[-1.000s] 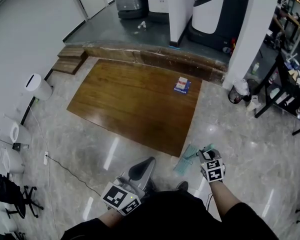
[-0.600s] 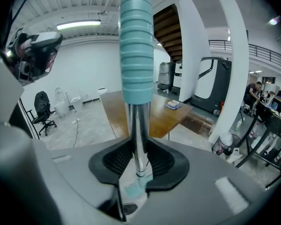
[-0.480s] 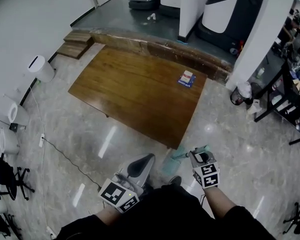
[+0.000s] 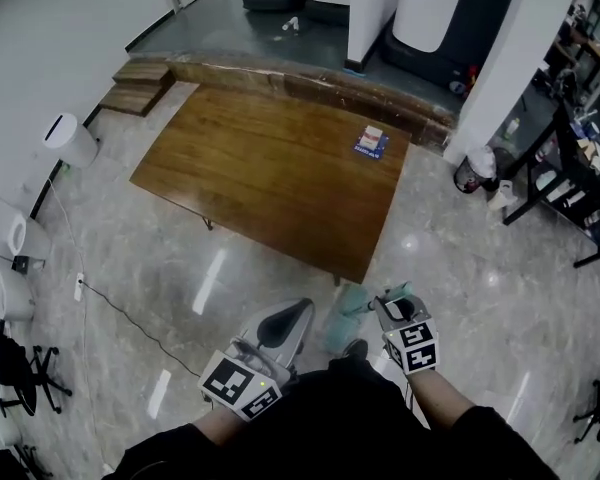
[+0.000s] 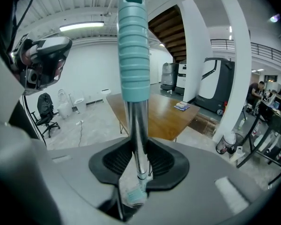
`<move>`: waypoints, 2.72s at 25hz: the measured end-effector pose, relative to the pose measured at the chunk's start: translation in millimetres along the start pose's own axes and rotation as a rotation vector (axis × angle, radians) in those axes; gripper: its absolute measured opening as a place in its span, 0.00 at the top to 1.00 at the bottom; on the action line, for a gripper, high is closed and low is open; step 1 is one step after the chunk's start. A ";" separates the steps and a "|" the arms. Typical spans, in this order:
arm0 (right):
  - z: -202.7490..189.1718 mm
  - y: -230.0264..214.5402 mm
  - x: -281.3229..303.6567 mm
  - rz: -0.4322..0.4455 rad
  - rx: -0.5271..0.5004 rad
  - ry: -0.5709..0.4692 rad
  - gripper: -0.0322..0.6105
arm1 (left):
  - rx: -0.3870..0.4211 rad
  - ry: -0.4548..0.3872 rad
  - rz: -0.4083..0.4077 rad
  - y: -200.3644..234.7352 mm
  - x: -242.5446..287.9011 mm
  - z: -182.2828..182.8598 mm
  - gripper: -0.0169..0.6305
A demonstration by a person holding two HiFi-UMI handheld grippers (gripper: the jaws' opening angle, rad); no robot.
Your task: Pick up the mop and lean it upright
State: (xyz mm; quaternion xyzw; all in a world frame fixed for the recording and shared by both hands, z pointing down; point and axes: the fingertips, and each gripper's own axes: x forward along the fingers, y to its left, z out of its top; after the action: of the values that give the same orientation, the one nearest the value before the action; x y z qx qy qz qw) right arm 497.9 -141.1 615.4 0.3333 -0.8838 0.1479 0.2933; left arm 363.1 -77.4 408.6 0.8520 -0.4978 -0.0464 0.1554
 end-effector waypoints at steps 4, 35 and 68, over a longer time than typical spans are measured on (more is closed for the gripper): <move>-1.1 17.2 -7.9 -0.086 0.039 -0.002 0.79 | 0.001 0.001 -0.069 14.3 -23.2 6.9 0.96; 82.3 188.6 43.7 0.031 -0.029 -0.046 0.79 | -0.013 -0.067 -0.052 118.1 -127.0 43.1 0.96; 209.2 391.5 221.1 0.608 -0.403 0.009 0.79 | 0.007 -0.212 0.508 288.8 -270.9 96.5 0.96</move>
State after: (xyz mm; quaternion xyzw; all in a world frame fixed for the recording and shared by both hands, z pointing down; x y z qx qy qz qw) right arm 11.5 -60.3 562.0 -0.0101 -0.9526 0.0526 0.2994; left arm -35.7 3.4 386.6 0.6908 -0.7091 -0.0930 0.1064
